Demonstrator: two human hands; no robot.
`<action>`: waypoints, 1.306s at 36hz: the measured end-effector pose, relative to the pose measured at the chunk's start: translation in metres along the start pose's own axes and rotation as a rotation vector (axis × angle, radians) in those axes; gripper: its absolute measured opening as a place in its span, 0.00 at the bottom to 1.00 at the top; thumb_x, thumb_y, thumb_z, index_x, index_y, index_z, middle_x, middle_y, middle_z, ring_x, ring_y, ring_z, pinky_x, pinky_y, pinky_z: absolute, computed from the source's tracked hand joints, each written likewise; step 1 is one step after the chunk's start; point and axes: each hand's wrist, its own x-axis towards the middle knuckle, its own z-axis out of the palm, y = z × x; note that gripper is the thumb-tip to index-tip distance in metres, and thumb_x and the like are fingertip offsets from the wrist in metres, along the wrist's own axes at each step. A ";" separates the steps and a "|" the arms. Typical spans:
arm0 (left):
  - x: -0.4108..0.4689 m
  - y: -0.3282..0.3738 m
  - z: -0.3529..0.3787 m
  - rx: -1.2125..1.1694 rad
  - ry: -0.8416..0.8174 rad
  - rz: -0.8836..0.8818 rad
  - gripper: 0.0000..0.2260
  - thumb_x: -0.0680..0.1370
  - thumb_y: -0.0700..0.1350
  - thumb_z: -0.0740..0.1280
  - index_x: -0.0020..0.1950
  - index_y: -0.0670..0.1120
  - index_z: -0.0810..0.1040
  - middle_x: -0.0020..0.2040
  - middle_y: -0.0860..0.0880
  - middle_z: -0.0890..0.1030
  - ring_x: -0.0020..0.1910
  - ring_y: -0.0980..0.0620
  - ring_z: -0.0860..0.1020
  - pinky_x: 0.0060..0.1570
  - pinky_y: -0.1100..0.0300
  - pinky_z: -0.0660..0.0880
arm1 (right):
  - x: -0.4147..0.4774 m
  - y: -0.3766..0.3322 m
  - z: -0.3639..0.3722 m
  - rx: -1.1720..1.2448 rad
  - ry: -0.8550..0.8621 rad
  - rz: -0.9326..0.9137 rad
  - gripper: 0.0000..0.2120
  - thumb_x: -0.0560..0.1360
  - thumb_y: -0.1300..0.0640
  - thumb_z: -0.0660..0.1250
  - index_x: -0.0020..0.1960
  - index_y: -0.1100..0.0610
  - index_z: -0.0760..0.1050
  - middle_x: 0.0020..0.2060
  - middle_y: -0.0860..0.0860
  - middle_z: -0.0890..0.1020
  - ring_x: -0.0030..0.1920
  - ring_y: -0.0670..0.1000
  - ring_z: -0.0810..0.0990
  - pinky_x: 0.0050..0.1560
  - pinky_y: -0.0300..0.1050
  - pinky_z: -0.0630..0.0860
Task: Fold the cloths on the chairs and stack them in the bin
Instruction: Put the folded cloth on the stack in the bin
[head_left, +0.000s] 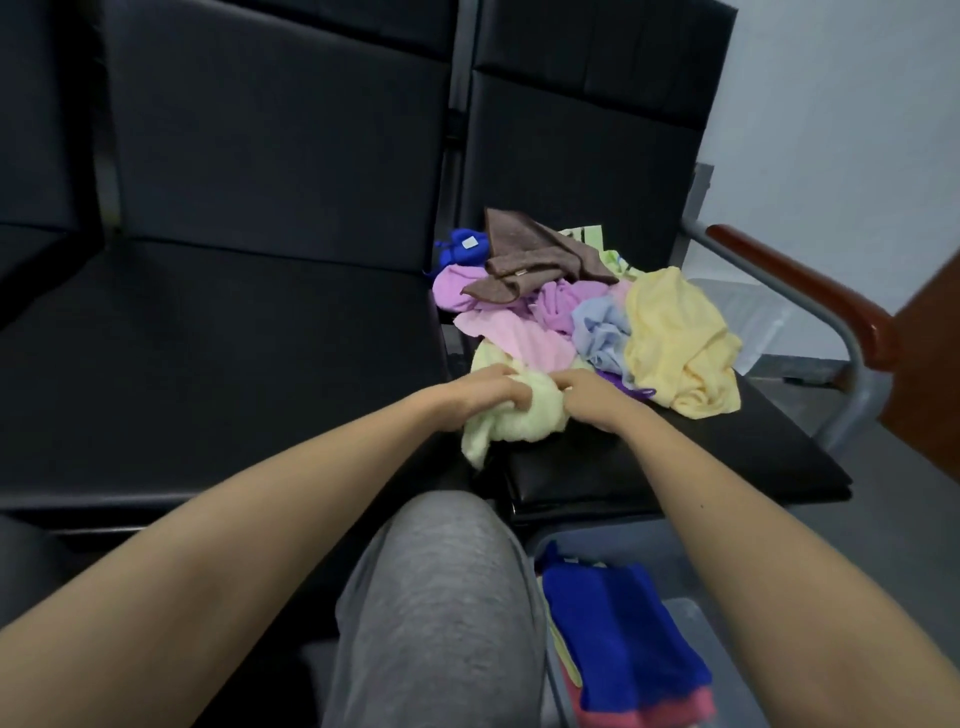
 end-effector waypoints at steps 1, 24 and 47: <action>-0.001 0.001 0.003 0.077 -0.053 -0.066 0.23 0.68 0.50 0.67 0.60 0.42 0.75 0.52 0.45 0.77 0.51 0.48 0.76 0.51 0.54 0.75 | 0.000 0.001 -0.002 -0.001 0.041 -0.008 0.19 0.76 0.65 0.59 0.65 0.55 0.75 0.60 0.54 0.78 0.62 0.56 0.74 0.62 0.51 0.71; -0.007 -0.004 -0.061 -0.993 -0.150 0.165 0.24 0.37 0.36 0.73 0.33 0.35 0.81 0.31 0.42 0.80 0.31 0.45 0.81 0.33 0.61 0.79 | 0.058 0.026 -0.003 -0.335 0.024 0.315 0.22 0.79 0.60 0.57 0.72 0.67 0.62 0.70 0.63 0.67 0.69 0.60 0.67 0.67 0.49 0.64; -0.087 0.022 -0.210 -0.454 0.143 -0.004 0.17 0.76 0.39 0.67 0.64 0.36 0.73 0.56 0.42 0.81 0.53 0.48 0.81 0.49 0.58 0.79 | 0.061 -0.220 0.000 0.564 -0.319 -0.296 0.12 0.76 0.67 0.61 0.58 0.61 0.75 0.47 0.55 0.81 0.46 0.51 0.82 0.44 0.42 0.81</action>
